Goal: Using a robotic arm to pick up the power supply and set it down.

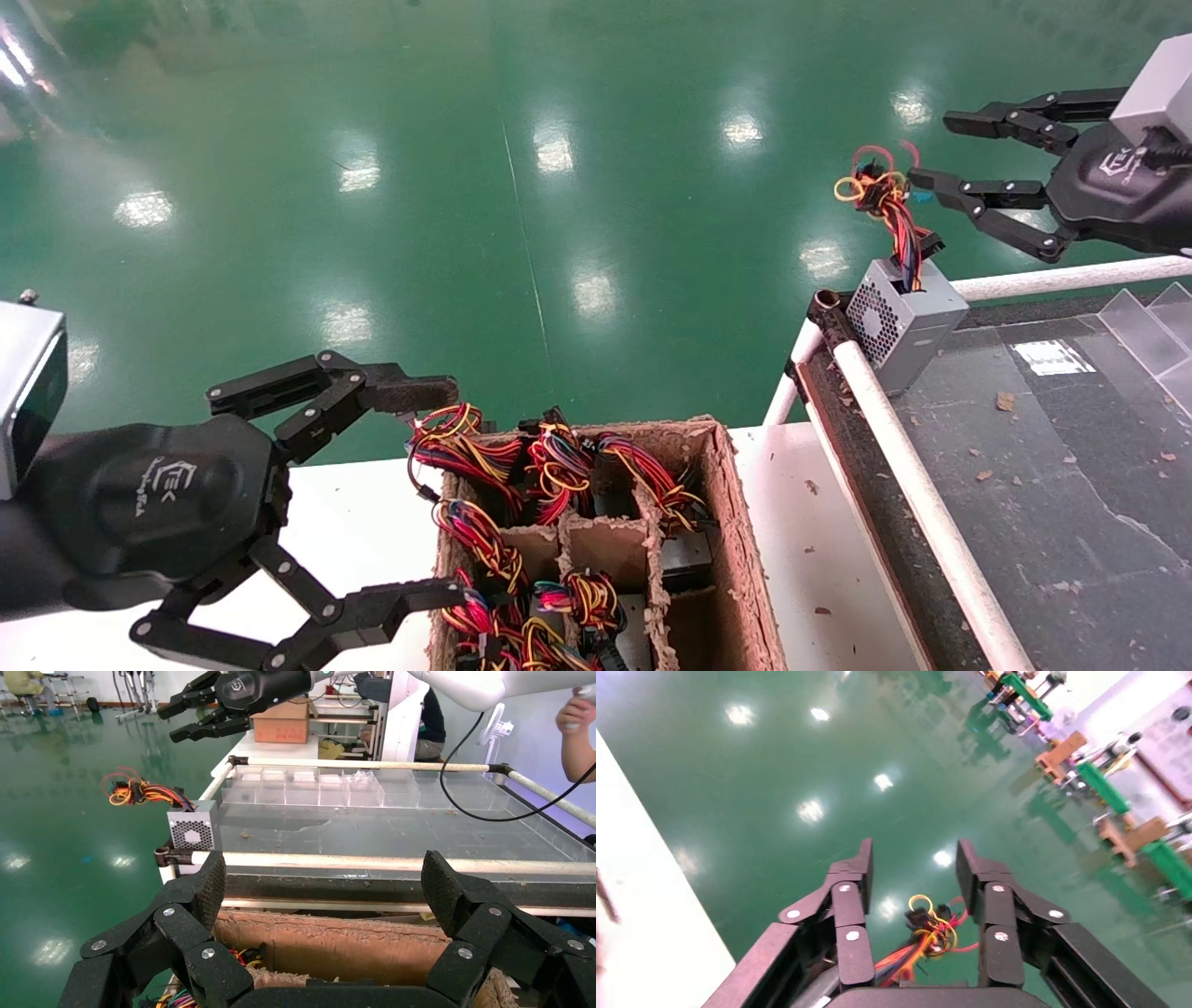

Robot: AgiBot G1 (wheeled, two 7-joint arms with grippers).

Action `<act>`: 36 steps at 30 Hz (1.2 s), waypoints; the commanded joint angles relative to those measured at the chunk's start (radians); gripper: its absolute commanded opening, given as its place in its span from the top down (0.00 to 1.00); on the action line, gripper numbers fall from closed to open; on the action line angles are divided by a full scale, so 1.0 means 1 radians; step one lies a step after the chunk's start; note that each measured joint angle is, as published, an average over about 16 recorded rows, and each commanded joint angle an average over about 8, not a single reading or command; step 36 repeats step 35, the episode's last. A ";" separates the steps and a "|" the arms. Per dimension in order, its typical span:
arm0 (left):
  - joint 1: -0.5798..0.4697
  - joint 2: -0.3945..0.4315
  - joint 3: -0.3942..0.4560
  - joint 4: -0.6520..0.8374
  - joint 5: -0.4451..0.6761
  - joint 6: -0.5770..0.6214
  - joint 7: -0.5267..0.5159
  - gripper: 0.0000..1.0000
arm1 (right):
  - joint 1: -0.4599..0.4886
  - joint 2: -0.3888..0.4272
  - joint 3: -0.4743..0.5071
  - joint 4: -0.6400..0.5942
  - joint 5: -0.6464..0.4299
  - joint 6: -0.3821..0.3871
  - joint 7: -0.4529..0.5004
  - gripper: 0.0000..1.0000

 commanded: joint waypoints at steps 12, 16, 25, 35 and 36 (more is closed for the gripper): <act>0.000 0.000 0.000 0.000 0.000 0.000 0.000 0.00 | -0.078 0.011 0.002 0.069 0.116 -0.074 0.081 0.00; 0.000 0.000 0.000 0.000 0.000 0.000 0.000 0.00 | -0.107 0.016 0.003 0.095 0.154 -0.095 0.106 0.00; 0.000 0.000 0.000 0.000 0.000 0.000 0.000 0.00 | -0.172 0.025 0.004 0.155 0.240 -0.142 0.161 0.00; 0.000 0.000 0.001 0.000 0.000 0.000 0.000 0.00 | -0.233 0.034 0.006 0.211 0.321 -0.187 0.213 0.00; 0.000 0.000 0.001 0.000 0.000 0.000 0.000 0.00 | -0.233 0.034 0.006 0.211 0.321 -0.187 0.213 0.00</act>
